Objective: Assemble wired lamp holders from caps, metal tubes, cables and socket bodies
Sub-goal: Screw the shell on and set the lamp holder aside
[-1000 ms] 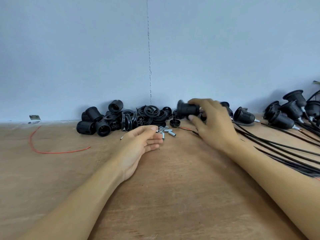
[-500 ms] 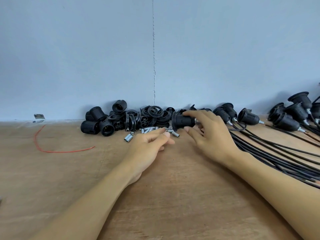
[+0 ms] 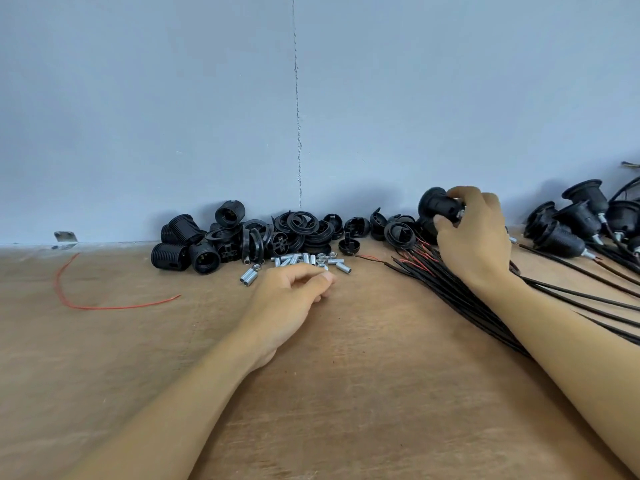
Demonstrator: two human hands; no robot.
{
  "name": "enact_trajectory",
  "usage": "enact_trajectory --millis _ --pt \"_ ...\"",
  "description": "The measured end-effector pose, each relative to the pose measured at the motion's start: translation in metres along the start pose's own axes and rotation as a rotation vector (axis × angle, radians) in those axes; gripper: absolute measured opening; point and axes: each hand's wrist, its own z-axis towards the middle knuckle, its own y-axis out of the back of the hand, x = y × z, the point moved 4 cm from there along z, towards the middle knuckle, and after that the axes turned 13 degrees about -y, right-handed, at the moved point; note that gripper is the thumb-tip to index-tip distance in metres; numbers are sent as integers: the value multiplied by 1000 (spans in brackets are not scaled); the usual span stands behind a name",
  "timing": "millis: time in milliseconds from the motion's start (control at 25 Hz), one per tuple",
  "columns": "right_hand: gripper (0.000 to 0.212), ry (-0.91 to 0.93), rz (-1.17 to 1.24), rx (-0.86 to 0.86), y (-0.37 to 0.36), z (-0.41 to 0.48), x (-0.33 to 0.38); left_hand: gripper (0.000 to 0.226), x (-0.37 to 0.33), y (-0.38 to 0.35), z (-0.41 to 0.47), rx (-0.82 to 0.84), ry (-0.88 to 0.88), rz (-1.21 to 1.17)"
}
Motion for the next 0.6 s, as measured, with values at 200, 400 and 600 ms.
enact_trajectory --millis 200,400,600 --pt "39 46 -214 48 -4 0 1 12 -1 -1 -1 -5 8 9" --pt "38 38 -194 -14 2 1 0 11 -2 0 -2 8 5 30" --pt "49 44 -324 -16 4 6 -4 12 -3 0 -3 13 8 42"
